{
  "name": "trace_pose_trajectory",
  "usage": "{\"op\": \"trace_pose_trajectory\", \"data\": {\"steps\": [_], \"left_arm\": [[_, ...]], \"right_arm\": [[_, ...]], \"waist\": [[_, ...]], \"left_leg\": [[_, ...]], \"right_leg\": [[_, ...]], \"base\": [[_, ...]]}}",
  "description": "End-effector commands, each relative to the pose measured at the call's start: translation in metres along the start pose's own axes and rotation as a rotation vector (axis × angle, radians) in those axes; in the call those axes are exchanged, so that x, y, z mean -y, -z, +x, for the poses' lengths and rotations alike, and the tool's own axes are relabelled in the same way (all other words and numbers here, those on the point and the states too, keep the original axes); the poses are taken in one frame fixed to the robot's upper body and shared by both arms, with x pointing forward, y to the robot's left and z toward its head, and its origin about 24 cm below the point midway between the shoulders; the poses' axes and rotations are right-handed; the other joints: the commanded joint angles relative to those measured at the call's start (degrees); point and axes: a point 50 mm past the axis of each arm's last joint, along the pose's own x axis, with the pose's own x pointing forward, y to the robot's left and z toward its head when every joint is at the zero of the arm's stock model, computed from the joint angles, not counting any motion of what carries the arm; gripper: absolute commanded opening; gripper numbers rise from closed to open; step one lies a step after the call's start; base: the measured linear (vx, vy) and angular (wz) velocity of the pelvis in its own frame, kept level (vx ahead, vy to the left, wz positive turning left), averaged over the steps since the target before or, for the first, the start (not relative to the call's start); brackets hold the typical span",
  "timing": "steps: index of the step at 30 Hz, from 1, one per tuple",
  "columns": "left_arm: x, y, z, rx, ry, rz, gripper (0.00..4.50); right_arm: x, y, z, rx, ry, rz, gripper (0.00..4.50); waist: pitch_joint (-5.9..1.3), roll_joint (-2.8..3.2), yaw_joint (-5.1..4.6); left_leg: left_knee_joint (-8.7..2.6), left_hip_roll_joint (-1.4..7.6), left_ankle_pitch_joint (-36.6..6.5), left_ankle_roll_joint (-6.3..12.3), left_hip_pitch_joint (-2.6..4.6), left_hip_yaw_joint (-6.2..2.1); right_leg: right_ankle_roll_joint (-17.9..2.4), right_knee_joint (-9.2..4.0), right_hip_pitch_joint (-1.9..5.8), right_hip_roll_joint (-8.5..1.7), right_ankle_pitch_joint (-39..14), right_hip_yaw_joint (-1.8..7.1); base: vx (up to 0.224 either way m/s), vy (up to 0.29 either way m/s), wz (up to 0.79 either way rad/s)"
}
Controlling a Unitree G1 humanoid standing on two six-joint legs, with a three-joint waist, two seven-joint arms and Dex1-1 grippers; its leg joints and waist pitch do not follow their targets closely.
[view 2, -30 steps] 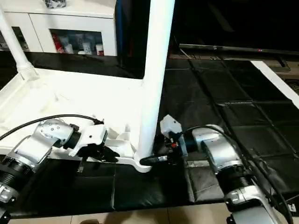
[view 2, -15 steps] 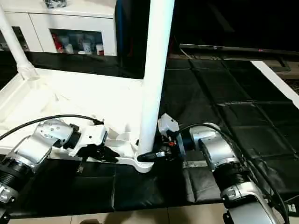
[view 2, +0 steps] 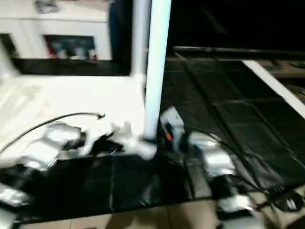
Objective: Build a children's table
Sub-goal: Rotate leg to tighten
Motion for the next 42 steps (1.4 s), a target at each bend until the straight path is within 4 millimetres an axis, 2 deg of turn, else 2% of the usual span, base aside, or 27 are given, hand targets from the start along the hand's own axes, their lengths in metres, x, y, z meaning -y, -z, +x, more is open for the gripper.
{"op": "trace_pose_trajectory", "data": {"steps": [1,2,3,4,6,7,8,9,12,13,14,15,17,19,23,25,26,29,30,32,35,36,37,38,40,41,42], "left_arm": [[0.008,-0.038,0.021,0.132,-0.050,-0.033,0.00],[0.008,-0.043,0.025,0.155,-0.079,-0.065,0.00],[0.008,-0.047,0.029,0.170,-0.103,-0.090,0.00],[0.008,-0.048,0.029,0.171,-0.105,-0.092,0.00],[0.008,-0.057,0.037,0.189,-0.172,-0.120,0.00],[0.008,-0.058,0.038,0.189,-0.175,-0.121,0.00],[0.008,-0.058,0.038,0.189,-0.179,-0.123,0.00],[0.009,-0.058,0.037,0.186,-0.175,-0.120,0.00],[0.009,-0.052,0.033,0.166,-0.164,-0.103,0.00],[0.008,-0.051,0.033,0.162,-0.163,-0.099,0.00],[0.007,-0.048,0.031,0.150,-0.160,-0.089,0.00],[0.006,-0.043,0.027,0.136,-0.139,-0.050,0.00],[0.005,-0.040,0.026,0.128,-0.129,-0.032,0.00],[0.004,-0.035,0.022,0.111,-0.108,-0.011,0.00],[0.002,-0.028,0.016,0.087,-0.070,0.011,0.00],[0.001,-0.020,0.007,0.053,0.010,0.088,0.00],[0.000,-0.014,-0.001,0.025,0.081,0.159,0.00],[0.000,-0.013,-0.002,0.020,0.095,0.171,0.00],[0.003,-0.008,-0.008,0.001,0.188,0.209,0.00],[0.005,-0.006,-0.012,-0.011,0.241,0.228,0.00],[0.011,0.001,-0.020,-0.069,0.376,0.299,0.00],[0.011,0.001,-0.020,-0.069,0.376,0.299,0.00],[0.014,0.004,-0.022,-0.088,0.420,0.321,0.00],[0.015,0.004,-0.023,-0.094,0.437,0.329,0.00],[0.015,0.005,-0.024,-0.098,0.453,0.338,0.00],[0.016,0.006,-0.024,-0.103,0.465,0.349,0.00],[0.016,0.007,-0.025,-0.106,0.474,0.357,0.00]], "right_arm": [[-0.036,0.009,0.036,-0.045,-0.076,0.112,1.99],[-0.038,0.006,0.042,-0.042,-0.044,0.125,1.99],[-0.040,0.004,0.048,-0.043,-0.016,0.141,1.99],[-0.040,0.004,0.048,-0.043,-0.014,0.142,1.99],[-0.044,-0.004,0.059,-0.014,0.019,0.189,1.99],[-0.044,-0.004,0.060,-0.013,0.021,0.192,1.99],[-0.044,-0.005,0.060,-0.011,0.025,0.197,2.55],[-0.043,-0.004,0.060,-0.012,0.026,0.199,2.69],[-0.038,0.000,0.055,-0.015,0.032,0.179,2.90],[-0.037,0.000,0.054,-0.015,0.033,0.175,3.14],[-0.034,0.002,0.051,-0.014,0.037,0.163,3.14],[-0.028,0.003,0.043,-0.005,0.030,0.143,3.18],[-0.025,0.003,0.039,0.000,0.025,0.133,3.31],[-0.020,0.004,0.031,0.008,-0.007,0.111,3.60],[-0.015,0.005,0.015,0.002,-0.101,0.040,3.80],[-0.004,0.008,-0.008,-0.022,-0.180,-0.031,4.09],[0.007,0.007,-0.025,-0.045,-0.217,-0.084,4.13],[0.009,0.006,-0.028,-0.050,-0.224,-0.094,4.40],[0.016,0.002,-0.039,-0.068,-0.253,-0.148,4.40],[0.018,-0.001,-0.044,-0.072,-0.284,-0.180,4.40],[0.017,-0.009,-0.058,-0.078,-0.436,-0.242,4.40],[0.017,-0.009,-0.058,-0.078,-0.436,-0.242,4.40],[0.014,-0.009,-0.060,-0.098,-0.500,-0.233,4.40],[0.013,-0.008,-0.061,-0.107,-0.524,-0.228,4.40],[0.013,-0.008,-0.062,-0.116,-0.546,-0.222,4.40],[0.012,-0.008,-0.062,-0.125,-0.568,-0.215,4.40],[0.012,-0.008,-0.061,-0.129,-0.582,-0.211,4.26]], "waist": [[-3.05,0.41,0.06],[-3.21,0.44,-0.25],[-3.39,0.08,-0.31],[-3.36,0.22,-0.36],[-3.51,0.03,-0.39],[-3.57,0.09,-0.45],[-3.90,0.26,-0.09],[-3.88,0.20,0.00],[-3.95,0.34,0.01],[-3.93,0.40,0.01],[-3.86,0.53,-0.01],[-3.76,0.64,0.03],[-3.76,0.52,0.01],[-3.68,0.60,0.04],[-3.65,0.54,0.22],[-3.79,0.62,0.59],[-3.80,0.42,0.89],[-3.78,0.55,0.89],[-3.70,0.92,0.88],[-3.75,0.84,1.14],[-3.87,0.79,1.74],[-3.85,0.79,1.81],[-3.78,0.44,1.82],[-3.78,0.64,2.02],[-3.64,0.60,2.06],[-3.58,0.21,2.10],[-3.61,0.39,2.25]], "left_leg": [[-4.39,0.24,-16.3,-2.43,-0.26,-0.44],[-4.54,0.31,-15.2,-2.00,-0.74,-0.53],[-4.44,0.31,-14.3,-1.53,-0.62,-0.42],[-4.37,0.28,-14.0,-1.33,-0.55,-0.26],[-4.17,0.28,-13.0,-0.35,-0.29,0.06],[-4.13,0.29,-12.1,-0.16,-0.49,0.07],[-4.07,0.35,-9.6,0.30,-0.68,0.07],[-3.95,0.33,-7.4,0.91,-0.85,0.20],[-3.92,0.36,-6.0,1.69,-0.82,0.23],[-3.93,0.39,-5.8,1.83,-0.77,0.24],[-3.96,0.35,-6.3,1.97,-0.72,0.37],[-4.05,0.33,-7.3,1.92,-0.70,0.36],[-4.11,0.35,-8.3,2.00,-0.70,0.38],[-4.18,0.44,-8.9,1.82,-0.58,0.30],[-4.23,0.55,-8.4,1.94,-0.58,0.32],[-4.12,0.69,-8.5,2.47,-0.40,0.42],[-4.07,0.64,-7.7,2.95,-0.49,0.31],[-3.98,0.66,-7.5,3.52,-0.43,0.46],[-4.07,0.69,-8.2,2.95,-0.47,0.39],[-3.99,0.82,-9.1,2.77,-0.16,0.52],[-3.85,1.11,-8.4,3.21,-0.18,0.59],[-3.81,1.05,-8.0,3.46,-0.25,0.58],[-3.79,1.03,-7.7,3.79,-0.31,0.69],[-3.82,1.09,-8.2,3.90,-0.33,0.59],[-3.92,1.10,-9.5,3.35,-0.28,0.61],[-3.97,1.13,-10.0,2.95,-0.29,0.61],[-3.95,1.13,-10.2,2.79,-0.24,0.56]], "right_leg": [[-5.1,-6.34,2.33,-3.32,-30.4,2.32],[-5.1,-6.20,2.69,-3.23,-27.8,2.29],[-5.6,-6.11,2.63,-3.12,-25.0,2.40],[-6.2,-5.92,2.44,-3.05,-23.6,2.58],[-8.0,-5.61,2.28,-2.88,-19.6,2.81],[-8.4,-5.37,2.45,-2.97,-18.3,2.90],[-9.1,-4.94,2.77,-2.92,-14.4,2.87],[-9.9,-4.53,2.85,-2.76,-10.2,2.91],[-11.1,-4.06,3.08,-2.77,-6.0,2.89],[-11.4,-4.03,3.09,-2.79,-5.6,2.89],[-11.9,-4.17,3.16,-2.80,-5.4,2.90],[-11.6,-4.39,3.20,-2.87,-6.9,2.91],[-11.0,-4.61,3.30,-2.93,-8.6,2.92],[-10.5,-4.91,3.22,-2.95,-10.2,2.89],[-10.9,-4.79,3.20,-2.95,-9.7,2.90],[-11.1,-4.62,3.19,-2.93,-8.6,2.99],[-11.1,-4.65,3.46,-2.83,-7.2,2.88],[-12.5,-4.32,3.18,-2.90,-5.3,2.93],[-12.7,-4.36,3.19,-2.96,-6.8,2.87],[-13.0,-4.42,3.10,-3.01,-7.6,2.92],[-14.4,-3.76,3.20,-2.91,-4.1,2.91],[-14.5,-3.67,3.21,-2.83,-3.3,2.88],[-14.7,-3.63,3.19,-2.80,-2.8,2.90],[-14.7,-3.66,3.24,-2.94,-3.9,2.83],[-14.1,-4.05,3.14,-3.09,-7.1,2.84],[-13.7,-4.19,3.09,-3.11,-8.7,2.86],[-13.6,-4.14,3.06,-3.15,-9.3,2.84]], "base": [[0.000,0.000,0.00],[0.000,0.000,0.00],[0.000,0.000,0.00],[0.000,0.000,0.00],[0.000,0.000,0.00],[0.000,0.000,0.00],[0.000,0.000,0.00],[0.000,0.000,0.00],[0.000,0.000,0.00],[0.000,0.000,0.00],[0.000,0.000,0.00],[0.000,0.000,0.00],[0.000,0.000,0.00],[0.000,0.000,0.00],[0.000,0.000,0.00],[0.000,0.000,0.00],[0.000,0.000,0.00],[0.000,0.000,0.00],[0.000,0.000,0.00],[0.000,0.000,0.00],[0.000,0.000,0.00],[0.000,0.000,0.00],[0.000,0.000,0.00],[0.000,0.000,0.00],[0.000,0.000,0.00],[0.000,0.000,0.00],[0.000,0.000,0.00]]}}
